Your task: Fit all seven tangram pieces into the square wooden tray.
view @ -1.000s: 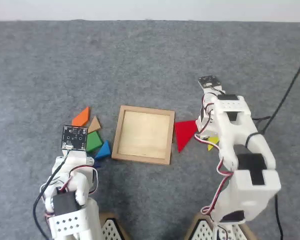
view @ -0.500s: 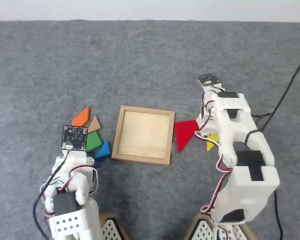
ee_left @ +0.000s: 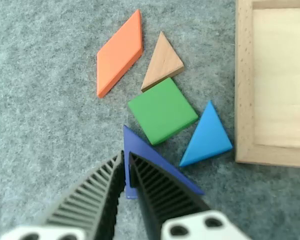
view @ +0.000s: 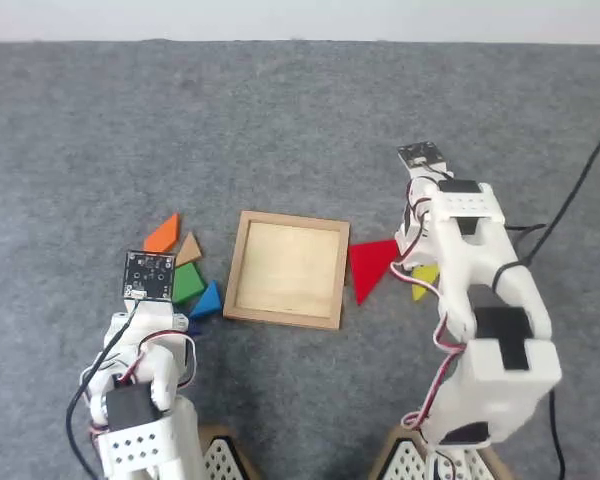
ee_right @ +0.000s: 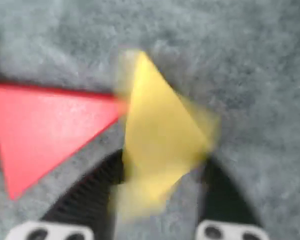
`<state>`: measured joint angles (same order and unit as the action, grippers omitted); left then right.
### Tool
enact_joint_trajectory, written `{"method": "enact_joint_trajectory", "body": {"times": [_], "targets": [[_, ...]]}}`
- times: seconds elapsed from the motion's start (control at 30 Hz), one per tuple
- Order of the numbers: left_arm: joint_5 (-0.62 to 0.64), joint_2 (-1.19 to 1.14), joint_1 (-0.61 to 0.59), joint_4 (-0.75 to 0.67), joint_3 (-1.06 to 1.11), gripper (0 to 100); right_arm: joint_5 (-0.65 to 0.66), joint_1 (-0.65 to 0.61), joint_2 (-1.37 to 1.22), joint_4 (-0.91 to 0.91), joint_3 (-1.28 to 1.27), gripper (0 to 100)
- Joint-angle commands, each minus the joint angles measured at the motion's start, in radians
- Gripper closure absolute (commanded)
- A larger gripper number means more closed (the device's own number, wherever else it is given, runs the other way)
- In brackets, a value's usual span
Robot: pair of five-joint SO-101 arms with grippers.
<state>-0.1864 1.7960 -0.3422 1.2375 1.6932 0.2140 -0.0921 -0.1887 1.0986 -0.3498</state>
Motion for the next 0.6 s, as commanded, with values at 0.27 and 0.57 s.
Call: {"method": "enact_joint_trajectory", "body": {"times": [0.27,0.57], "targets": [[0.006,0.02,0.006,0.006,-0.008,98,0.015,-0.013,0.226,0.082,0.026,87.2],[0.006,0.02,0.006,0.006,-0.008,98,0.483,-0.11,0.174,0.105,0.021,67.7]]}}
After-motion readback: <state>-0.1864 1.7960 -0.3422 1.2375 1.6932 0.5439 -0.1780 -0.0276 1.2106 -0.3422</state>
